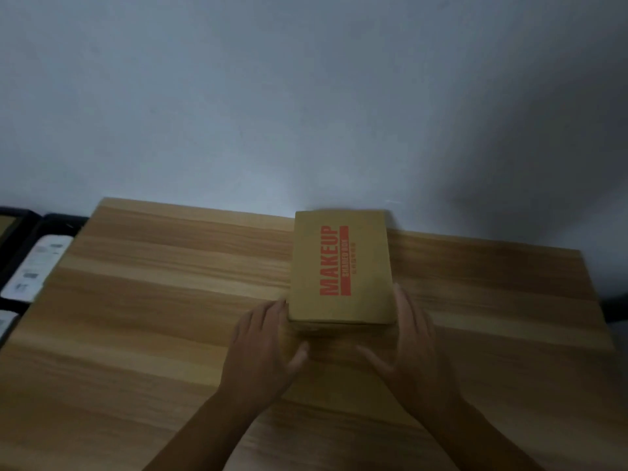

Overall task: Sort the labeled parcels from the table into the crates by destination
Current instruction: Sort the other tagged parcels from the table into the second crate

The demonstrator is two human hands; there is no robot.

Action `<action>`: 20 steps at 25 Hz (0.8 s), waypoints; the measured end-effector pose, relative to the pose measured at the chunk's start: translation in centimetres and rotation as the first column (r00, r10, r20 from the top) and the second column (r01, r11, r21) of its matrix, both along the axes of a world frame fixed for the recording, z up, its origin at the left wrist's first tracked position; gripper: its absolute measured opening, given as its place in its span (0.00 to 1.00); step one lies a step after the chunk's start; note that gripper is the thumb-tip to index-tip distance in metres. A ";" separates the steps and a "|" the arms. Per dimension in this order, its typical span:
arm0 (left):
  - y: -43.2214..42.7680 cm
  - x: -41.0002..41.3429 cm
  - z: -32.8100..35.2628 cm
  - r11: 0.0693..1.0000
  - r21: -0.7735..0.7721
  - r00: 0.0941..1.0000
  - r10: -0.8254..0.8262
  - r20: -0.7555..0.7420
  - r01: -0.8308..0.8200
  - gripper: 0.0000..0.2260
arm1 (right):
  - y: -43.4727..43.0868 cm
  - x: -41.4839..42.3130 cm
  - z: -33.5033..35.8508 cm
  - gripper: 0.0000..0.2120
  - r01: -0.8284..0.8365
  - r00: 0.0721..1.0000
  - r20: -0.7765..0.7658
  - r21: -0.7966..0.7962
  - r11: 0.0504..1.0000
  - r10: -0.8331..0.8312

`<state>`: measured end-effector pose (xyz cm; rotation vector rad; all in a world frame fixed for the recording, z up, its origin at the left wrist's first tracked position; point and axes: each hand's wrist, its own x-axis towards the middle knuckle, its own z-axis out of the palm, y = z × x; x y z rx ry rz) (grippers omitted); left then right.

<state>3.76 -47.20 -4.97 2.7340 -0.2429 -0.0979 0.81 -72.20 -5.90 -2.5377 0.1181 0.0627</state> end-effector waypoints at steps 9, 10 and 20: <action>-1.4 1.6 -4.6 0.935 -0.351 0.993 -0.005 -0.118 -0.037 0.32 | 0.3 1.7 -5.2 0.40 0.268 0.963 -0.153 0.440 0.857 -0.223; -1.3 1.4 -4.2 0.928 -0.372 0.994 -0.006 -0.105 -0.033 0.31 | 0.6 1.4 -4.7 0.39 0.282 0.959 -0.153 0.449 0.848 -0.238; -1.4 -2.2 2.8 0.734 -0.678 0.996 -0.082 -0.033 0.038 0.44 | 0.2 -0.8 6.3 0.22 0.219 0.973 -0.063 0.532 0.818 -0.220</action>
